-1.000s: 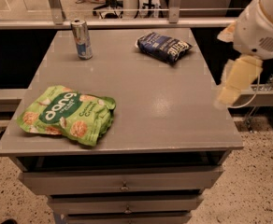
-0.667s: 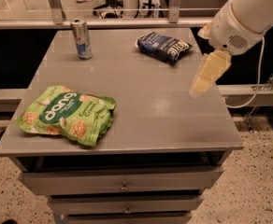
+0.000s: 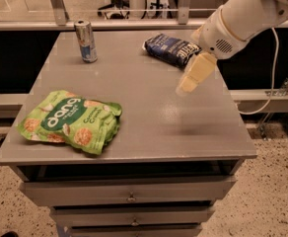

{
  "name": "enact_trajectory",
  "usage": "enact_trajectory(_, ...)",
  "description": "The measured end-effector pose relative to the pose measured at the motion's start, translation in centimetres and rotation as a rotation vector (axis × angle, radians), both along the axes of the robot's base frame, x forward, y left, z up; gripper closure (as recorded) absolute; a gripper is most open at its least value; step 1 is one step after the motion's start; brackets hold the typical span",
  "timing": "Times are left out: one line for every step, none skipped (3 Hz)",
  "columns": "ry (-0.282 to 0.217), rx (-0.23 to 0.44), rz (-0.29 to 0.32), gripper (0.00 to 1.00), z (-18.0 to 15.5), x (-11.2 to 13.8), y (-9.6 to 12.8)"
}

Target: Pick redbull can

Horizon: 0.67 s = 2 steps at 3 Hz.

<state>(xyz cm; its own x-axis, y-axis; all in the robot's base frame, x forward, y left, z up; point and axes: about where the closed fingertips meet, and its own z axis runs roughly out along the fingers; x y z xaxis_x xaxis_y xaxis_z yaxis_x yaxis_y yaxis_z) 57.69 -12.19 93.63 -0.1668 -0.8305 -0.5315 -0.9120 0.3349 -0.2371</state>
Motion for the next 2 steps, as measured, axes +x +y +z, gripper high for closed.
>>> enact_trajectory(-0.005,0.041,0.012,0.0,-0.6,1.0,1.5)
enact_trajectory(-0.022,0.147,0.023,0.0,-1.3,4.5,5.2)
